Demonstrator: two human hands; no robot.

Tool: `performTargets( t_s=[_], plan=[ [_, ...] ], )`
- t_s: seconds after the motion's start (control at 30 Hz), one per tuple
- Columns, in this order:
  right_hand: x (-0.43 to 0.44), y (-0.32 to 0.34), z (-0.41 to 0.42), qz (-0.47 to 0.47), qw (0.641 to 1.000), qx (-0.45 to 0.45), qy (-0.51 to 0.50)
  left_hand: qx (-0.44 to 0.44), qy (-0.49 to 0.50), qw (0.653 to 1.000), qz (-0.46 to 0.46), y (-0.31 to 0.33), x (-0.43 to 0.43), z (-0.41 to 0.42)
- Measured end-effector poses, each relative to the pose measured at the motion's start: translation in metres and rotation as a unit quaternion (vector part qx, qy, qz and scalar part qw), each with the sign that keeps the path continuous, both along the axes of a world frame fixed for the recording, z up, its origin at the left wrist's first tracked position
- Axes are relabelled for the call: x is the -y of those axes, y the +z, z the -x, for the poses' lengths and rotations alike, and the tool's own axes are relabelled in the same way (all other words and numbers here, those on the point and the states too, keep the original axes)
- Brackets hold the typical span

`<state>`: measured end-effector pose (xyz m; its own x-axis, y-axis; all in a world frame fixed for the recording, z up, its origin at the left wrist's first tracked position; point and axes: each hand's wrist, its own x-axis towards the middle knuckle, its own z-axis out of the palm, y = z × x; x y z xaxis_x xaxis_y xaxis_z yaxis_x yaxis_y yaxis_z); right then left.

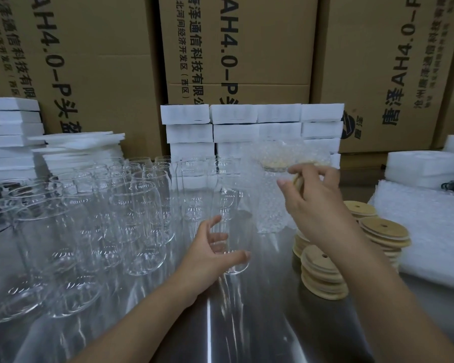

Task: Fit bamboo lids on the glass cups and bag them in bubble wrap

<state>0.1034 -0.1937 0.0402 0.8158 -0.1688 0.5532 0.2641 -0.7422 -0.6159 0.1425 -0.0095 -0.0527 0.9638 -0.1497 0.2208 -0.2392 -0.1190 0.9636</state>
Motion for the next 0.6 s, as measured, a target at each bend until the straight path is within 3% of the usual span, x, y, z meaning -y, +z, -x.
performTargets(
  t_s=[0.2, 0.6],
  plan=[
    [-0.009, 0.006, 0.004, -0.138, 0.975, 0.155, 0.073, 0.016, -0.003, 1.000, -0.016, -0.002, 0.000, -0.002],
    [-0.023, -0.014, -0.011, -0.089, 0.979, 0.141, 0.121, 0.025, -0.036, 0.999, -0.029, -0.004, 0.003, 0.000]
  ],
)
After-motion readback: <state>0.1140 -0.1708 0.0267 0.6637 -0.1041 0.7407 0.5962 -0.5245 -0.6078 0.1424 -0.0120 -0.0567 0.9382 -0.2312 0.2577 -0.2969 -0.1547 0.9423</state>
